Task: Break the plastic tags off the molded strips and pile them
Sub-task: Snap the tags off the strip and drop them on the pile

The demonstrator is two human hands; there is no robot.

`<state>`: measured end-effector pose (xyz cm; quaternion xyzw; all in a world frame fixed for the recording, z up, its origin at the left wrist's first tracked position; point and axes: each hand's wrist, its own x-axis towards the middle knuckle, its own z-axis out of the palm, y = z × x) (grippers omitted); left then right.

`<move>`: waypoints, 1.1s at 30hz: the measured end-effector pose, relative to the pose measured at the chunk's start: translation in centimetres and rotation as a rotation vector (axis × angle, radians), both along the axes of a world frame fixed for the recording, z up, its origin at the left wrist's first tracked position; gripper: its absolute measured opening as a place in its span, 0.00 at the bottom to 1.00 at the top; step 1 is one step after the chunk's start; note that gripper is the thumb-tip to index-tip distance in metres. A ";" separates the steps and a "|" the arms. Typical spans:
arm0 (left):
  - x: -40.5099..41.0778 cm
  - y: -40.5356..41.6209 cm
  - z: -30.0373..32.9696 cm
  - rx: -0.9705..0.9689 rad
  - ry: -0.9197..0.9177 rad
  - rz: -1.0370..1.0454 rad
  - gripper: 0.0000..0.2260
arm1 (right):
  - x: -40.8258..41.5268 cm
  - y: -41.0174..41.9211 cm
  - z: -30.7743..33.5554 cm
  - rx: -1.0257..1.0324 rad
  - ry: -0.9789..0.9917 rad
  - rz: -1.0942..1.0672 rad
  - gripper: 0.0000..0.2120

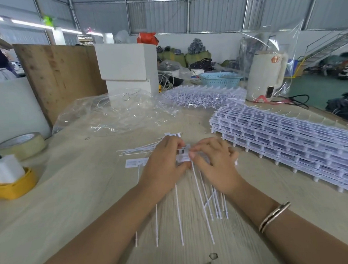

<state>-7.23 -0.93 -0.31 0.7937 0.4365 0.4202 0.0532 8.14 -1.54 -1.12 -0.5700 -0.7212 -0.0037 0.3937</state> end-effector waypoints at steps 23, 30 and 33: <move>-1.5 0.3 0.1 0.031 0.221 0.016 0.07 | 0.8 0.1 0.5 -0.188 0.443 0.328 0.10; -1.8 1.2 0.1 -0.225 -0.090 -0.180 0.05 | 0.7 -0.4 0.9 -0.096 0.398 0.364 0.12; -1.9 1.1 0.2 -0.315 -0.201 -0.262 0.05 | 0.7 -0.4 0.9 -0.057 0.406 0.380 0.13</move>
